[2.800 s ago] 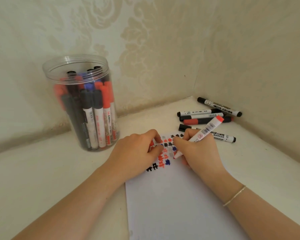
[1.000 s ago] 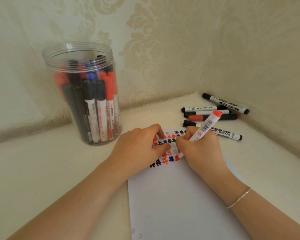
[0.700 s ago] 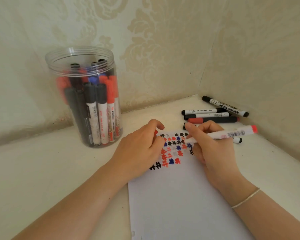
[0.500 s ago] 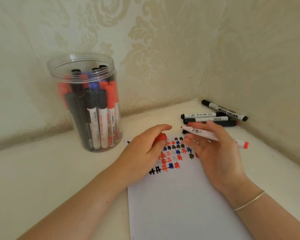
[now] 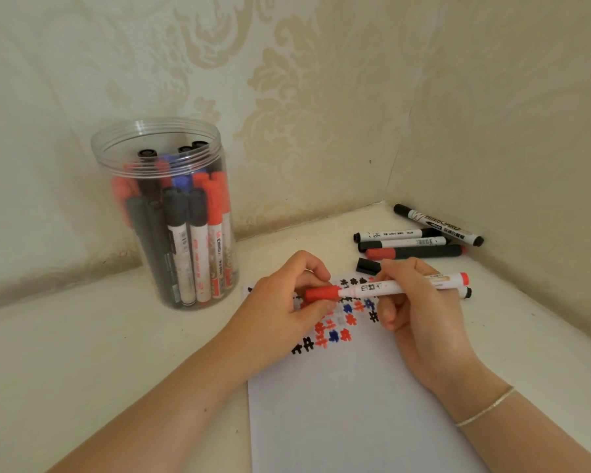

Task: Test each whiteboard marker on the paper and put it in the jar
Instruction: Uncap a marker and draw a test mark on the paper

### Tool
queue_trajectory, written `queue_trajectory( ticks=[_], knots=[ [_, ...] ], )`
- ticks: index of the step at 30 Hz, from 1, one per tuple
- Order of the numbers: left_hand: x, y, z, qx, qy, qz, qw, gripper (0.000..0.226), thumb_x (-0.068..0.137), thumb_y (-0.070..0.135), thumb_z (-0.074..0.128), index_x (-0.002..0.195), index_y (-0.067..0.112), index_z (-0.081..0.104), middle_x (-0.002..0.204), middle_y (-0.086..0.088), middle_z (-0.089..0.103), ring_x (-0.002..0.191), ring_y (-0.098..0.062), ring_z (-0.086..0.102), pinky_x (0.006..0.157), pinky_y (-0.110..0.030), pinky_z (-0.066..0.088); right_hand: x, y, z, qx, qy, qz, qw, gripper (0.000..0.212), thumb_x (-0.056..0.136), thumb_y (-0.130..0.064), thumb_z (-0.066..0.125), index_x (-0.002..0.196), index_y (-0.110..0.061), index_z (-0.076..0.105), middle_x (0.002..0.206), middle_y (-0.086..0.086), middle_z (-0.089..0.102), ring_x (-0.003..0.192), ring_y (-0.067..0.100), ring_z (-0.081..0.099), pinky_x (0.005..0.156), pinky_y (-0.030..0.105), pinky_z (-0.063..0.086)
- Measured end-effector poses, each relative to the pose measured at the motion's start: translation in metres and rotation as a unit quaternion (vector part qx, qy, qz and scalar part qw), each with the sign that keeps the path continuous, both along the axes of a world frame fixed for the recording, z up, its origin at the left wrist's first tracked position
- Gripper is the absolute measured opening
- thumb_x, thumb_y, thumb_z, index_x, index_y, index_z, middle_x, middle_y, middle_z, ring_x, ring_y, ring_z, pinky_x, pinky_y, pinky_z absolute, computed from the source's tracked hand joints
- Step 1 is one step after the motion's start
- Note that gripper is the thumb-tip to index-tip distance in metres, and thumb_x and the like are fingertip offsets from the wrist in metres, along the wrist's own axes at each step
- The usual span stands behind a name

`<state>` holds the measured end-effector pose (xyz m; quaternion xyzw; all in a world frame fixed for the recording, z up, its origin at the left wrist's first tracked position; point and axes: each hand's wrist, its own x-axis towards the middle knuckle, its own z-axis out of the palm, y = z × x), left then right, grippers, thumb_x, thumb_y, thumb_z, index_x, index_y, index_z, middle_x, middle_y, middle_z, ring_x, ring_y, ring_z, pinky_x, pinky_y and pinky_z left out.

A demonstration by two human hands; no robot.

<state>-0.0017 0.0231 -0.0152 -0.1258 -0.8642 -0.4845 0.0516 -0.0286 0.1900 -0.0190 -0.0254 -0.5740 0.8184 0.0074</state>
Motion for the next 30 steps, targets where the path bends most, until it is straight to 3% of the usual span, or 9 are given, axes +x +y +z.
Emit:
queue_trajectory(
  ticks=[4,7,11,14,16,18,20,23,30],
  knots=[
    [0.001,0.0,-0.001,0.003,-0.002,-0.028,1.0,0.018,0.088,0.017,0.066,0.094,0.027,0.052,0.092,0.015,0.071,0.055,0.007,0.053,0.056,-0.006,0.038,0.001,0.0,0.001,0.017,0.017,0.023,0.999,0.022,0.084,-0.009,0.063,0.066,-0.001,0.054,0.053,0.017,0.052,0.034,0.016,0.042,0.037,0.025,0.036],
    [-0.001,-0.003,-0.002,0.044,-0.011,-0.047,0.998,0.016,0.088,0.014,0.065,0.097,0.026,0.058,0.092,0.014,0.072,0.07,0.005,0.061,0.067,-0.008,0.042,0.002,0.0,0.003,-0.005,0.029,0.076,0.997,0.021,0.075,-0.014,0.068,0.074,0.005,0.058,0.067,0.02,0.065,0.042,0.018,0.055,0.042,0.025,0.047],
    [-0.003,-0.006,-0.003,0.072,-0.049,-0.083,0.993,0.01,0.091,0.026,0.057,0.099,0.029,0.061,0.086,0.002,0.067,0.083,-0.022,0.061,0.079,-0.034,0.049,0.003,0.002,0.005,-0.041,0.009,0.131,0.99,0.037,0.074,-0.027,0.064,0.082,0.008,0.066,0.076,0.027,0.068,0.053,0.027,0.066,0.052,0.031,0.055],
    [-0.003,-0.006,-0.002,0.11,-0.07,-0.048,0.99,0.011,0.093,0.02,0.053,0.088,0.024,0.062,0.068,0.003,0.055,0.066,-0.014,0.048,0.063,-0.024,0.04,0.0,0.003,0.005,-0.075,-0.001,0.105,0.992,0.042,0.082,-0.031,0.055,0.097,0.008,0.064,0.079,0.026,0.068,0.055,0.029,0.066,0.054,0.033,0.056],
    [-0.003,-0.005,-0.003,0.102,-0.077,-0.01,0.992,0.019,0.092,0.016,0.051,0.077,0.024,0.06,0.06,0.005,0.048,0.056,-0.01,0.038,0.053,-0.023,0.032,-0.001,0.002,0.001,-0.033,0.023,0.032,0.999,0.026,0.087,-0.019,0.058,0.099,0.004,0.061,0.07,0.019,0.066,0.046,0.024,0.059,0.05,0.033,0.05],
    [-0.003,-0.001,-0.005,0.091,-0.076,0.024,0.993,0.024,0.092,0.02,0.05,0.069,0.025,0.056,0.056,0.008,0.044,0.051,-0.009,0.036,0.05,-0.024,0.03,-0.001,-0.003,-0.002,0.079,0.048,-0.01,0.996,0.009,0.09,-0.011,0.059,0.089,-0.002,0.06,0.057,0.014,0.06,0.041,0.022,0.052,0.048,0.03,0.044],
    [-0.003,0.002,-0.007,0.082,-0.056,0.065,0.993,0.032,0.093,0.033,0.052,0.063,0.023,0.052,0.051,0.011,0.043,0.049,-0.006,0.039,0.051,-0.02,0.032,0.001,-0.009,-0.006,0.18,0.069,-0.009,0.981,0.018,0.091,-0.016,0.06,0.077,-0.006,0.059,0.047,0.008,0.053,0.036,0.016,0.046,0.042,0.022,0.038],
    [-0.004,0.005,-0.008,0.057,-0.017,0.099,0.993,0.043,0.09,0.048,0.053,0.055,0.023,0.049,0.047,0.01,0.045,0.048,-0.003,0.042,0.051,-0.014,0.034,0.003,-0.013,-0.005,0.245,0.084,-0.011,0.966,0.033,0.088,-0.028,0.064,0.065,-0.007,0.055,0.042,-0.003,0.045,0.036,0.005,0.035,0.042,0.014,0.032],
    [-0.008,0.004,-0.011,0.032,0.002,0.125,0.992,0.049,0.095,0.035,0.05,0.052,0.014,0.04,0.044,0.006,0.032,0.045,-0.009,0.03,0.047,-0.022,0.026,0.006,-0.018,-0.007,0.272,0.141,-0.026,0.952,0.039,0.088,-0.024,0.064,0.064,0.002,0.048,0.041,-0.01,0.036,0.041,0.005,0.031,0.047,0.012,0.029]
  ],
)
